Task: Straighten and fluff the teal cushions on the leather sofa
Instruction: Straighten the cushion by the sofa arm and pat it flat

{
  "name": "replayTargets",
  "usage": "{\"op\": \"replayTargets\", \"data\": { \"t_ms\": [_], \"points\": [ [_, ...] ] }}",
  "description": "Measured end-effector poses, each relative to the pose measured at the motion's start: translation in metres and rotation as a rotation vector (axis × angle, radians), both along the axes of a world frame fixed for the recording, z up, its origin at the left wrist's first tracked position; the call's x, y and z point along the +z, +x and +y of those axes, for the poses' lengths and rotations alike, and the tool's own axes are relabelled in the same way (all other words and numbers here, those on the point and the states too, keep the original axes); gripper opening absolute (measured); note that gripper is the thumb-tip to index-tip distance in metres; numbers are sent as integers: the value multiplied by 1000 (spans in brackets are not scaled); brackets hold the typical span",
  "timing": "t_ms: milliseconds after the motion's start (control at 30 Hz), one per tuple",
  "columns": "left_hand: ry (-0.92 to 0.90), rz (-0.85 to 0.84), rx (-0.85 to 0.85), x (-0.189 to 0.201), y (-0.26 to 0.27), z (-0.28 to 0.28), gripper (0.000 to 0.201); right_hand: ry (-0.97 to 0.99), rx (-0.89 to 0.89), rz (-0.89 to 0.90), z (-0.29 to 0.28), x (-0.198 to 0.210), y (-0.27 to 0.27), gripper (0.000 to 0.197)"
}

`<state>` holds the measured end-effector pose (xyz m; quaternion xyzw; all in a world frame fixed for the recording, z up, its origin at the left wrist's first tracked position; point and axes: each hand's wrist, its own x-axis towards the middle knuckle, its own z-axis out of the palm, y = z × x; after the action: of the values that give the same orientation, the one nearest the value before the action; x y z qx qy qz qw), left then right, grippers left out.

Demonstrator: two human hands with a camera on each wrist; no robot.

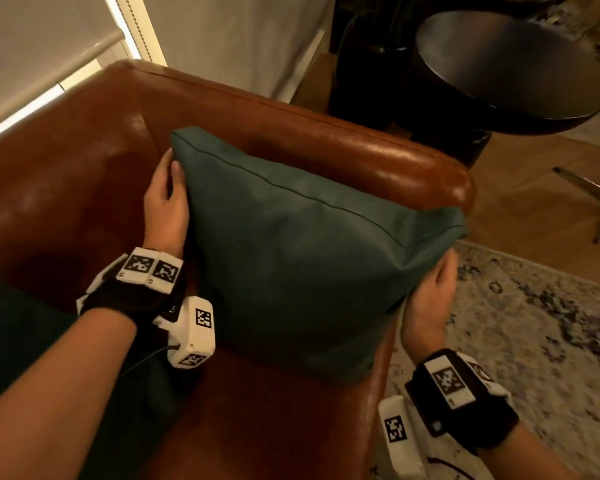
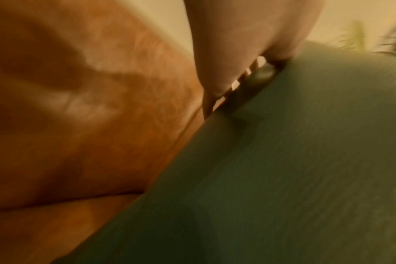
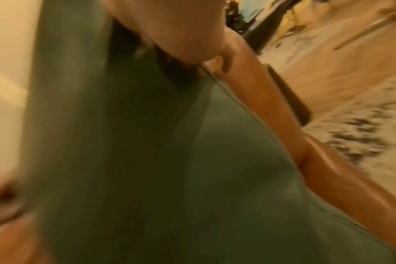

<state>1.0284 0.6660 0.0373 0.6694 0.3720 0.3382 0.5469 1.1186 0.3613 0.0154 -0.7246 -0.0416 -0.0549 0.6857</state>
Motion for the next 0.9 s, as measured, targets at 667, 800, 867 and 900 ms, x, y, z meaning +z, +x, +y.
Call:
{"op": "replayTargets", "data": {
  "t_ms": [667,800,867,900],
  "points": [
    [845,296,-307,39,-12,26,35,-666,348,-479,-26,75,40,30],
    [1025,296,-240,57,-13,29,16,-665,255,-569,-34,84,46,17],
    [1043,234,-170,67,-13,19,17,-590,144,-517,-42,85,39,16],
    [1046,207,-141,70,-11,14,18,-563,90,-497,-44,82,38,16]
  ]
}}
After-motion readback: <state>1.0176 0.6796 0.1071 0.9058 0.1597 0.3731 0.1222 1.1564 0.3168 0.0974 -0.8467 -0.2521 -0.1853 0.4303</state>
